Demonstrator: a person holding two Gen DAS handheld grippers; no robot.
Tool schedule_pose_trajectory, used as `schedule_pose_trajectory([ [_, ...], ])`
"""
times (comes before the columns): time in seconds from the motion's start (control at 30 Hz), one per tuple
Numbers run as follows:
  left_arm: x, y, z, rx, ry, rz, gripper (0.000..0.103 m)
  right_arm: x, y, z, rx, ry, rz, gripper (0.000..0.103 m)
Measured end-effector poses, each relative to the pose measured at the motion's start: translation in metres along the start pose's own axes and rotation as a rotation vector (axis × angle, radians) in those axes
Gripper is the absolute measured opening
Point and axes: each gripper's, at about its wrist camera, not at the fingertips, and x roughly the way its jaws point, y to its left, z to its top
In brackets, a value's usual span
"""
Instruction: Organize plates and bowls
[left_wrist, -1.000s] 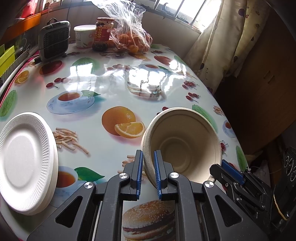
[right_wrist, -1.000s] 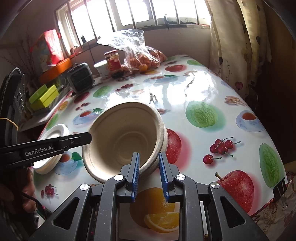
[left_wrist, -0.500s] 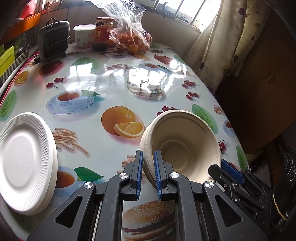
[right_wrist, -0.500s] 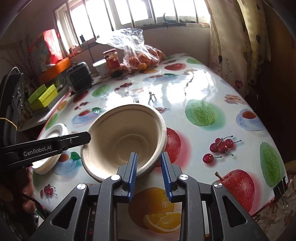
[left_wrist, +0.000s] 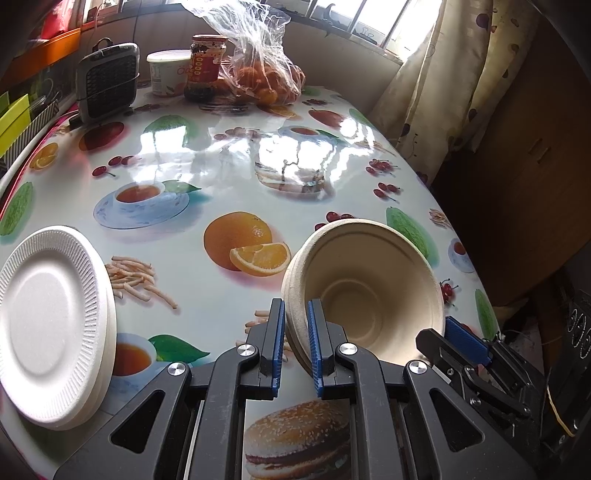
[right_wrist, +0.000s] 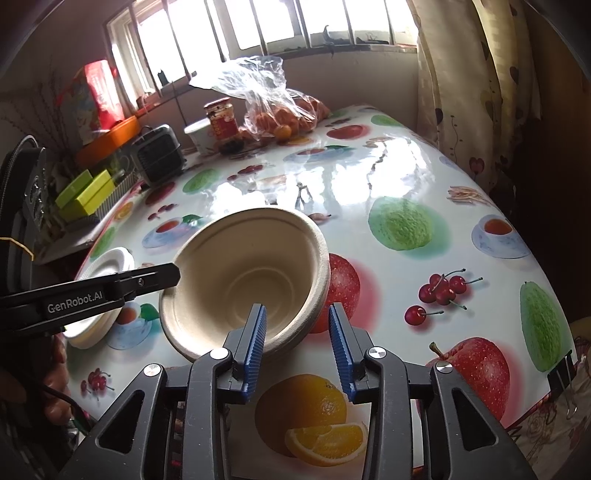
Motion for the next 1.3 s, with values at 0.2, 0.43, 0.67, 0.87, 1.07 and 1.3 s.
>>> schedule_pose_trajectory([
  [0.2,0.001,0.002,0.001,-0.002,-0.001,0.004,0.02,0.002,0.0,0.0,0.006,0.002,0.004,0.04],
  [0.43,-0.001,0.003,0.002,-0.005,-0.013,-0.017,0.036,0.001,-0.002,0.002,0.025,-0.004,0.017,0.047],
  [0.67,0.004,0.011,0.007,-0.037,-0.007,-0.05,0.04,0.004,-0.016,0.009,0.08,-0.007,0.041,0.049],
  [0.87,0.014,0.017,0.009,-0.078,0.024,-0.068,0.04,0.014,-0.021,0.013,0.107,0.017,0.085,0.049],
  [1.07,0.018,0.02,0.008,-0.104,0.037,-0.076,0.04,0.02,-0.021,0.015,0.117,0.03,0.116,0.049],
  [1.3,0.02,0.022,0.007,-0.109,0.049,-0.075,0.04,0.023,-0.021,0.015,0.113,0.037,0.149,0.038],
])
